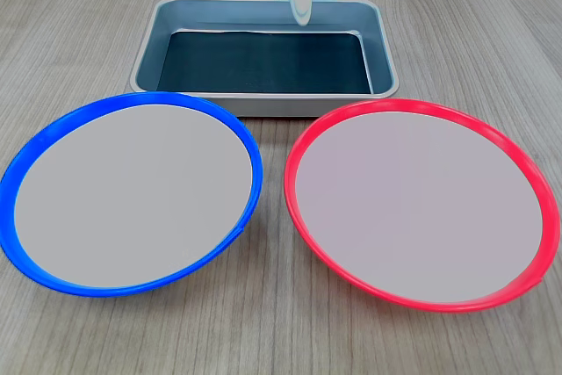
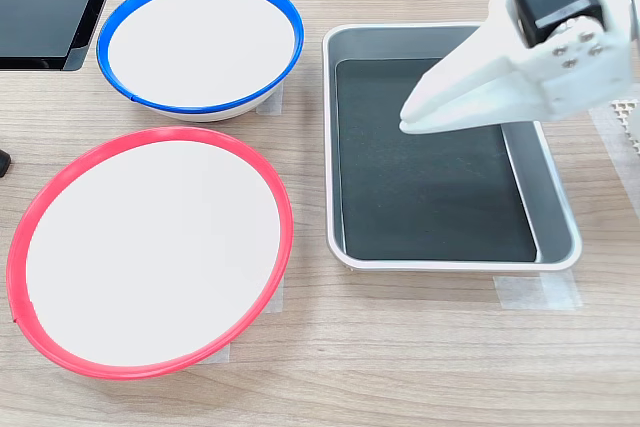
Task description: Lift the stacked dish and set it down on the table.
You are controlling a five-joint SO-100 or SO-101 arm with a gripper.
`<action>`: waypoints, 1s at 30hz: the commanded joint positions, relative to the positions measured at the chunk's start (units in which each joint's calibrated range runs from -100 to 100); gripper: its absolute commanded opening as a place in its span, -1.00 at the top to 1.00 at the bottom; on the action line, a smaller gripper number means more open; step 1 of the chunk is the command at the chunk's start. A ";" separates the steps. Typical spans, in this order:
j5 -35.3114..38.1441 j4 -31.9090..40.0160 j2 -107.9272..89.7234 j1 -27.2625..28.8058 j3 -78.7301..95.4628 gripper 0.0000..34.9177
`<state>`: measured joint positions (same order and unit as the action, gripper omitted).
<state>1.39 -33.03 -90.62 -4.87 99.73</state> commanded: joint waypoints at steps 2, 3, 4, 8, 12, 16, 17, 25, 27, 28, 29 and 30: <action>-0.83 -11.74 -7.84 -0.07 0.27 1.00; -0.98 -13.40 -8.27 -0.07 0.27 1.00; -1.27 -14.14 -8.27 0.11 0.27 1.00; -2.25 -14.22 -8.27 1.15 0.27 1.00; -1.81 -14.22 -8.35 1.24 0.27 0.99; -2.00 -14.22 -8.35 1.62 0.27 0.98; -2.05 -14.22 -8.35 1.62 0.27 0.98; -2.05 -14.22 -8.35 1.62 0.27 0.98; -2.05 -14.22 -8.35 1.62 0.27 0.98; -2.05 -14.22 -8.35 1.62 0.27 0.98; -2.05 -14.22 -8.35 1.62 0.27 0.98; -2.05 -14.22 -8.35 1.62 0.27 0.98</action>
<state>-0.61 -47.06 -98.81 -3.36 100.00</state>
